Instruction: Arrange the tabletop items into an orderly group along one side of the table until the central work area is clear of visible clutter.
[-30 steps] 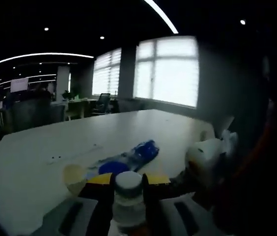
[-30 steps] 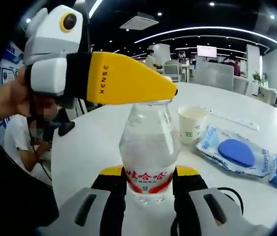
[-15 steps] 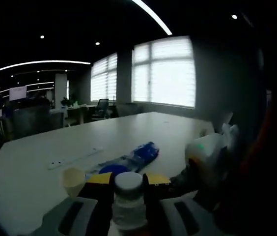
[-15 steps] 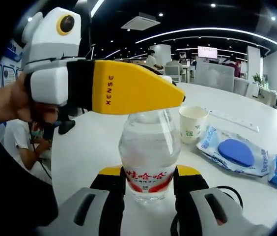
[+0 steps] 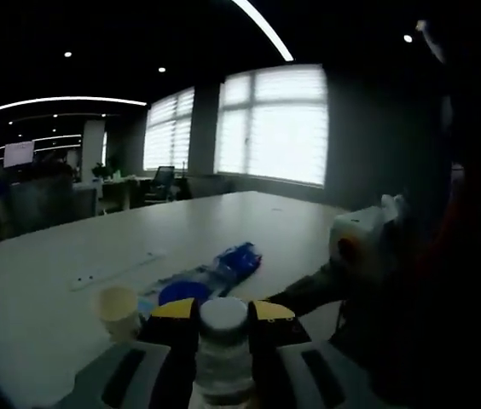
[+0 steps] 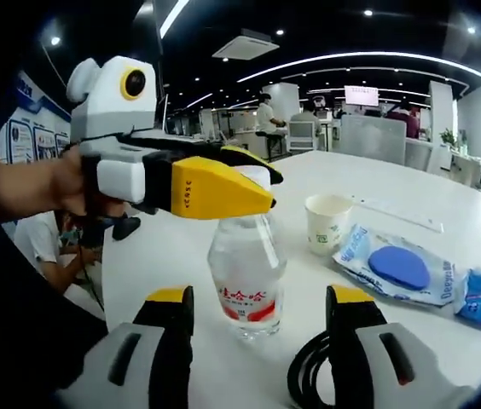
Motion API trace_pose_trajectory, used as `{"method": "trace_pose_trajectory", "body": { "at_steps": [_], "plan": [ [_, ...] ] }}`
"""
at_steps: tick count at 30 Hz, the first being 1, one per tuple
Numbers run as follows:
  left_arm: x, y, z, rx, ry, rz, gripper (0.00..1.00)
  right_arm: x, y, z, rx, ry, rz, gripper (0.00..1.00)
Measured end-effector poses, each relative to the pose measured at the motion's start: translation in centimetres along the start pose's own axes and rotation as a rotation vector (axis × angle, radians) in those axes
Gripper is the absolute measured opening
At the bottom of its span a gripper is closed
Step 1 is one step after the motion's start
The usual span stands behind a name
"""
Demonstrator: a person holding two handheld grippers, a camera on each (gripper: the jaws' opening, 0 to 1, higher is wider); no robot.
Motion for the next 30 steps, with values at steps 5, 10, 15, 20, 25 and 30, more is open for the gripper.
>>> {"method": "trace_pose_trajectory", "body": {
  "at_steps": [5,10,15,20,25,30],
  "plan": [
    [0.0,0.5,0.1,-0.051,-0.001,-0.011,0.20,0.6,-0.9,2.2,-0.043,-0.022,-0.001,0.62],
    [0.1,0.4,0.3,-0.140,-0.002,-0.053,0.20,1.6,-2.5,5.1,-0.122,-0.079,-0.027,0.75],
    [-0.3,0.9,0.7,-0.216,-0.027,-0.057,0.21,1.8,-5.0,8.2,-0.218,-0.112,-0.082,0.86],
    [-1.2,2.4,1.0,-0.278,-0.033,-0.064,0.21,1.7,-7.1,10.2,-0.290,-0.127,-0.115,0.92],
    [-1.3,2.6,0.9,-0.355,-0.031,-0.084,0.21,1.2,-8.1,11.3,-0.327,-0.128,-0.134,0.98],
    [-1.1,2.3,0.6,-0.437,-0.038,-0.096,0.21,0.1,-8.8,11.9,-0.355,-0.109,-0.153,0.98]
  ]
}}
Point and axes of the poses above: the point that each gripper's makers call its tool centre point, and the gripper's own axes: z roughly backward along the fingers, y roughly to its left, x roughly out of its top, the point moved 9 cm from there along z, roughly backward along the fingers, and after that the axes turned 10 degrees about -z, right-handed, at the moved point
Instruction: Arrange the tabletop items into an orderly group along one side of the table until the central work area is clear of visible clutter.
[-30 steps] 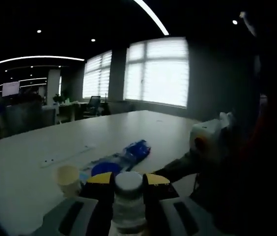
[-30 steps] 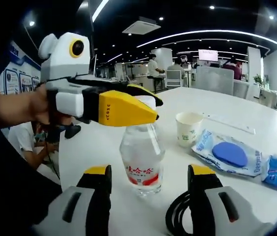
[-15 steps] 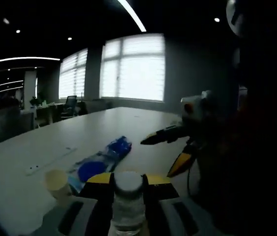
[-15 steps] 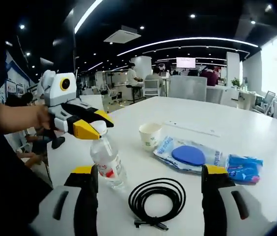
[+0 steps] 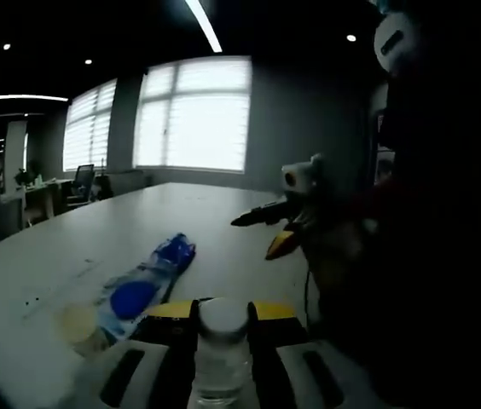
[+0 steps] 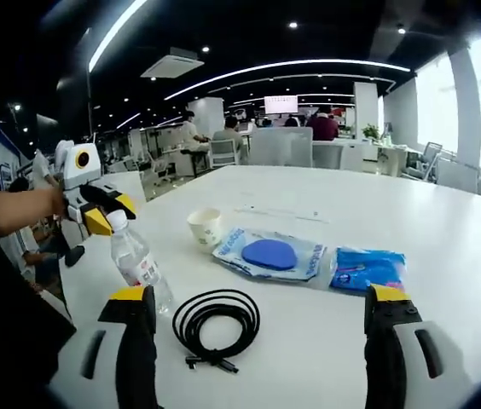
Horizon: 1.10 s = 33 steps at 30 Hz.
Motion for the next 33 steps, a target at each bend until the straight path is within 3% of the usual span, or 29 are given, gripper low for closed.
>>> {"method": "trace_pose_trajectory", "body": {
  "at_steps": [7,14,15,16,17,20,22,26,33],
  "plan": [
    [0.5,-0.1,-0.7,-0.093,-0.018,0.027,0.21,-0.5,-0.5,0.3,-0.018,0.003,-0.015,0.97],
    [0.7,-0.2,-0.8,-0.110,-0.016,0.038,0.22,-0.6,-0.9,0.5,-0.031,0.002,-0.023,0.97],
    [0.8,-0.2,-0.8,-0.101,-0.011,0.046,0.23,-0.6,-0.9,0.5,-0.033,0.001,-0.023,0.97],
    [0.7,-0.3,-0.8,-0.073,0.004,0.132,0.23,-0.6,-1.0,0.6,-0.035,0.000,-0.022,0.97],
    [0.8,-0.1,-0.6,-0.060,0.001,0.140,0.24,-0.6,-1.0,0.6,-0.038,0.000,-0.022,0.97],
    [0.6,-0.4,-0.5,0.017,-0.003,0.100,0.28,-0.7,-1.1,0.7,-0.044,-0.002,-0.028,0.97],
    [0.4,-0.7,-0.3,0.056,-0.011,0.147,0.28,-0.8,-1.2,0.7,-0.049,-0.001,-0.035,0.97],
    [0.3,-1.4,-0.3,0.123,-0.016,0.125,0.27,-0.7,-1.4,0.8,-0.059,-0.007,-0.043,0.97],
    [-0.6,-1.6,-0.3,0.187,-0.027,0.099,0.23,-0.6,-2.1,1.1,-0.074,-0.003,-0.049,0.97]
  ]
}}
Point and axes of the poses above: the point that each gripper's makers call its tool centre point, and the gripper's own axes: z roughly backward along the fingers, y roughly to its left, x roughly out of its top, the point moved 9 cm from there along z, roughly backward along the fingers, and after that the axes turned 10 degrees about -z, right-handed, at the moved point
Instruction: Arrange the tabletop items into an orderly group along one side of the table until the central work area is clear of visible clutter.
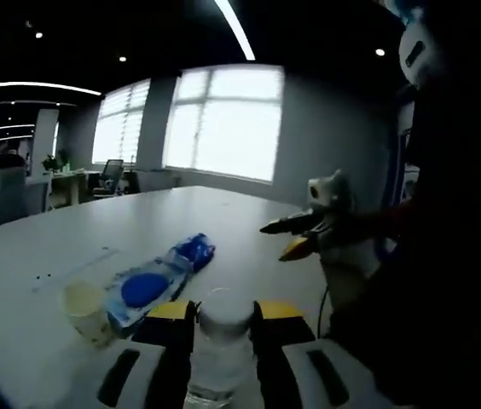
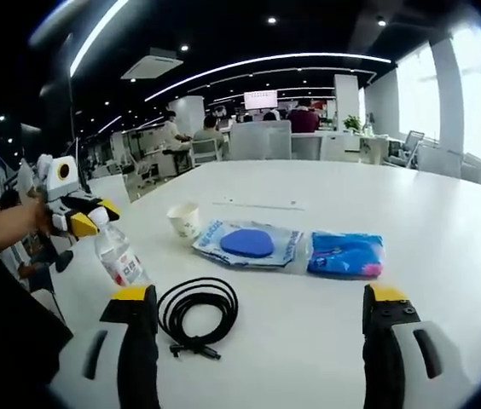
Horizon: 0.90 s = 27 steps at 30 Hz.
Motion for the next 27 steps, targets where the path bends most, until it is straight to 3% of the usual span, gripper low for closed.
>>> {"method": "trace_pose_trajectory", "body": {
  "at_steps": [6,15,18,23,27],
  "plan": [
    [0.0,0.5,0.2,0.019,0.007,-0.051,0.22,-0.3,-0.6,0.1,-0.016,0.006,-0.009,0.96],
    [0.2,1.6,1.0,-0.004,0.033,0.011,0.20,-0.4,-1.4,0.5,-0.035,-0.010,-0.023,0.95],
    [1.2,1.3,1.3,-0.008,0.023,0.016,0.20,0.0,-1.2,0.5,-0.016,-0.015,-0.017,0.99],
    [2.1,2.8,2.6,-0.001,0.032,-0.015,0.20,1.0,-1.0,0.6,-0.005,-0.018,-0.020,1.00],
    [3.2,4.7,3.8,0.017,0.053,-0.052,0.20,1.2,-1.1,0.4,0.012,0.019,-0.001,1.00]
  ]
}}
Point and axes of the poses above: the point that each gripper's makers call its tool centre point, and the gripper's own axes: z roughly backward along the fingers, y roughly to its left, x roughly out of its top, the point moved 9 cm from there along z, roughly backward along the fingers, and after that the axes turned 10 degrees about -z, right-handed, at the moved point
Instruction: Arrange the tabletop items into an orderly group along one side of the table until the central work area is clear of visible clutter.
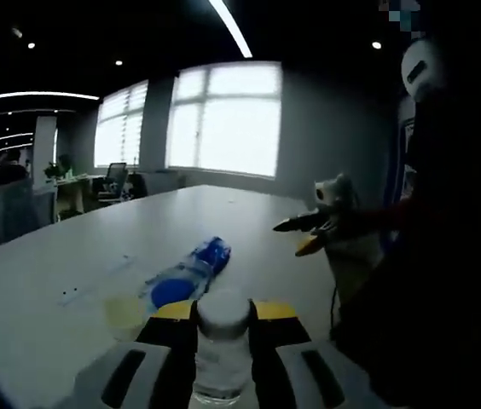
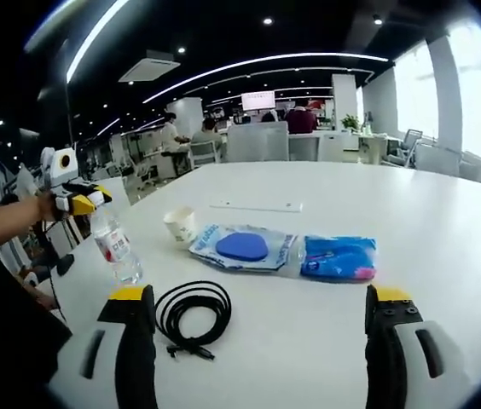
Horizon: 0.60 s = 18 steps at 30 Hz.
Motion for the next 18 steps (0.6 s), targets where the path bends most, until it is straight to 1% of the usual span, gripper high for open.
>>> {"method": "trace_pose_trajectory", "body": {
  "at_steps": [4,8,11,16,17,18],
  "plan": [
    [0.7,1.7,0.8,0.009,0.016,-0.018,0.20,0.1,-0.3,0.1,0.006,0.018,0.003,1.00],
    [1.2,3.5,1.4,0.024,0.019,-0.031,0.20,0.1,-0.7,0.2,0.010,0.002,0.008,1.00],
    [1.1,5.0,1.5,0.029,0.022,-0.026,0.20,0.0,-1.0,0.2,0.007,0.013,0.033,1.00],
    [0.8,6.6,1.1,0.023,0.041,-0.032,0.20,-0.1,-1.4,0.4,0.020,0.018,0.051,1.00],
    [0.4,7.4,1.1,0.022,0.042,-0.031,0.20,-0.2,-1.5,0.4,0.024,0.019,0.054,1.00],
    [0.3,7.7,1.0,0.020,0.043,-0.029,0.20,-0.3,-1.7,0.5,0.026,0.023,0.051,1.00]
  ]
}}
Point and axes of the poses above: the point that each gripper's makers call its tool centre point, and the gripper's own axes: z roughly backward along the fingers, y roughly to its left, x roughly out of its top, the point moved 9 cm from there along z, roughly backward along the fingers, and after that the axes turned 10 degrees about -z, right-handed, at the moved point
